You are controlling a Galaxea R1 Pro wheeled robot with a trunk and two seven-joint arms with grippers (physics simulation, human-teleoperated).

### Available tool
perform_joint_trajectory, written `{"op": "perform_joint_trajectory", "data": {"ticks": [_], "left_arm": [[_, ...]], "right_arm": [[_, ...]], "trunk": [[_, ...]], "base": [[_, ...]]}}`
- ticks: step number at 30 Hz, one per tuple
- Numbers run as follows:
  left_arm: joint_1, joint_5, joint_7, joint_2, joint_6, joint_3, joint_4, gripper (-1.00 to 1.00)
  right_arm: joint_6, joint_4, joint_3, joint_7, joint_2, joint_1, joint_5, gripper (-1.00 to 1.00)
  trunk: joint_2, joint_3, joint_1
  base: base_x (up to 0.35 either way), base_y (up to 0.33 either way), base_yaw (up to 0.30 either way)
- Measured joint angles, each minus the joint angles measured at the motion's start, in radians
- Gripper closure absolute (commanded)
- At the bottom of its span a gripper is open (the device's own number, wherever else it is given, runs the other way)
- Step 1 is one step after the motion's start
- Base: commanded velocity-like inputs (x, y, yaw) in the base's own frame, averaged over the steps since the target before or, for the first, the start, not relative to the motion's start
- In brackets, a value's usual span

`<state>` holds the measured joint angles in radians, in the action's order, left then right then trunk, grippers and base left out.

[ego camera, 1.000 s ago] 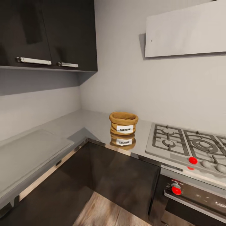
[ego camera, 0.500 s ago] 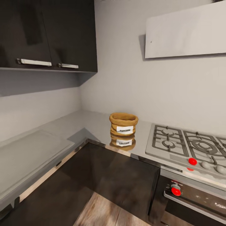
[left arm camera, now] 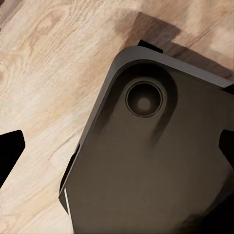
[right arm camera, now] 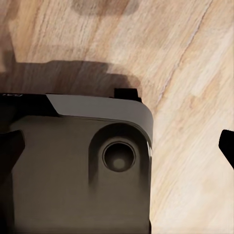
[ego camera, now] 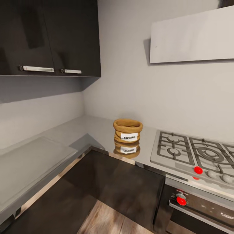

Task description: In the kitchen, take the popcorn bag from the countertop, put it into the microwave, and heat it until the popcorn is cooked so the cooked popcorn ends up inside the bag.

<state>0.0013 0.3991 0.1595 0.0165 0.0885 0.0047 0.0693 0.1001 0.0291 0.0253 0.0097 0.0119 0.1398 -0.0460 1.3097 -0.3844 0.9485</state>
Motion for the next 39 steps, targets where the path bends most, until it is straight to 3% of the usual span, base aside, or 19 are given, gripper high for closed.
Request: {"op": "perform_joint_trajectory", "data": {"ticks": [39], "left_arm": [[0.000,0.002,0.000,0.000,0.000,0.000,0.000,-1.00]], "right_arm": [[0.001,0.000,-0.006,0.000,0.005,0.000,-0.004,-1.00]], "trunk": [[-0.273,0.067,-0.150]], "base": [[0.000,0.000,0.000]]}}
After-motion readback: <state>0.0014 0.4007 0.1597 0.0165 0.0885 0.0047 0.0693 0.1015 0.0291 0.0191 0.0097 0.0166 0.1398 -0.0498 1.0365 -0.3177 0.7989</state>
